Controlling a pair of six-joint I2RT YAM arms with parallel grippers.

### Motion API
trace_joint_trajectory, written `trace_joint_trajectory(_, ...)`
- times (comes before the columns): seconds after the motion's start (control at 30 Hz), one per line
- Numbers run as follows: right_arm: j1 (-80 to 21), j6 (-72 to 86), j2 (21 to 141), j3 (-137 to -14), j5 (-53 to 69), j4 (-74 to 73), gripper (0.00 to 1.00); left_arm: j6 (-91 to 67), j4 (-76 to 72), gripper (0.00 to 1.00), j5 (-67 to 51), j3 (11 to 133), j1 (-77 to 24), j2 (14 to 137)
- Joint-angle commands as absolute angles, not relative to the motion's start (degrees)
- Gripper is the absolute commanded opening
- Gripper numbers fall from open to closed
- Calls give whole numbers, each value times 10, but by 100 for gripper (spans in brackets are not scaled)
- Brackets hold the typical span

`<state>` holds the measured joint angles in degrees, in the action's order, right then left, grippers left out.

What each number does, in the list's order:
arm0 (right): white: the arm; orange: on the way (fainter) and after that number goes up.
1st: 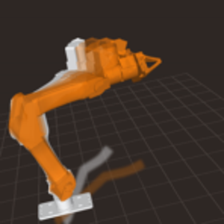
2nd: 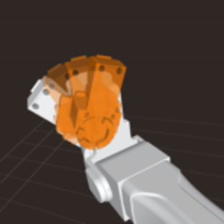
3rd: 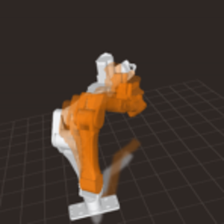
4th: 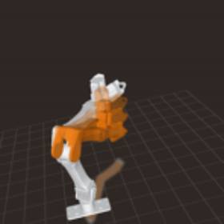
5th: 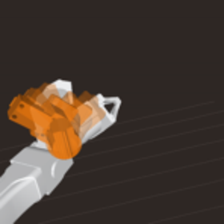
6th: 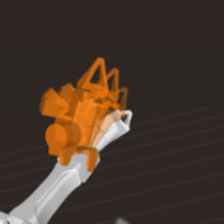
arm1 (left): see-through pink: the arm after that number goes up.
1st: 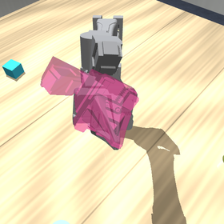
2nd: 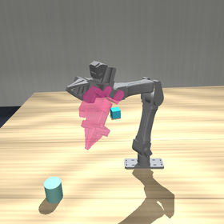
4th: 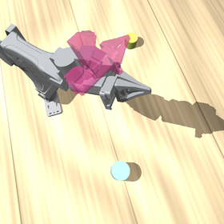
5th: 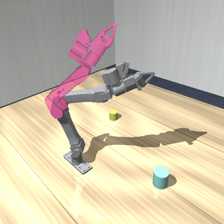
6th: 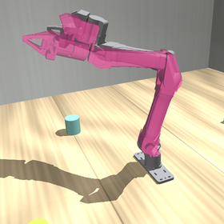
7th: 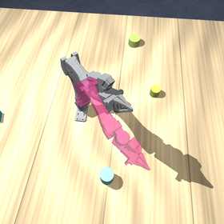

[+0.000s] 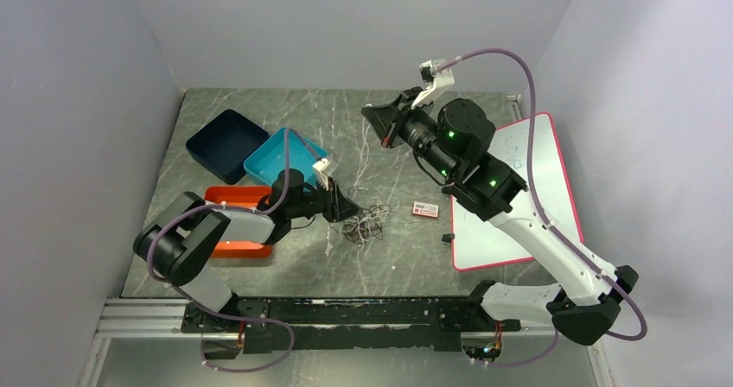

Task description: Untangle the cables

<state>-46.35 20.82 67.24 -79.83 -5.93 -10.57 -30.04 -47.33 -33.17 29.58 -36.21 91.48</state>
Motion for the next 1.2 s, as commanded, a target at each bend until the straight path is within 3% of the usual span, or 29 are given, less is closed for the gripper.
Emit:
trace_joint_trajectory(0.0, -460, 181, 642, -825, -83, -59, 0, -288, -471, 25, -317, 284, -370, 936)
trace_joint_trajectory(0.8, -460, 73, 620, -894, -159, -38, 0, -290, -467, 27, -298, 283, -387, 965)
trace_joint_trajectory(0.97, -459, 74, 615, -880, -175, -52, 0, -274, -409, 34, -272, 305, -387, 921)
trace_joint_trajectory(1.17, -460, 75, 605, -864, -200, -71, 0, -239, -304, 58, -242, 355, -388, 831)
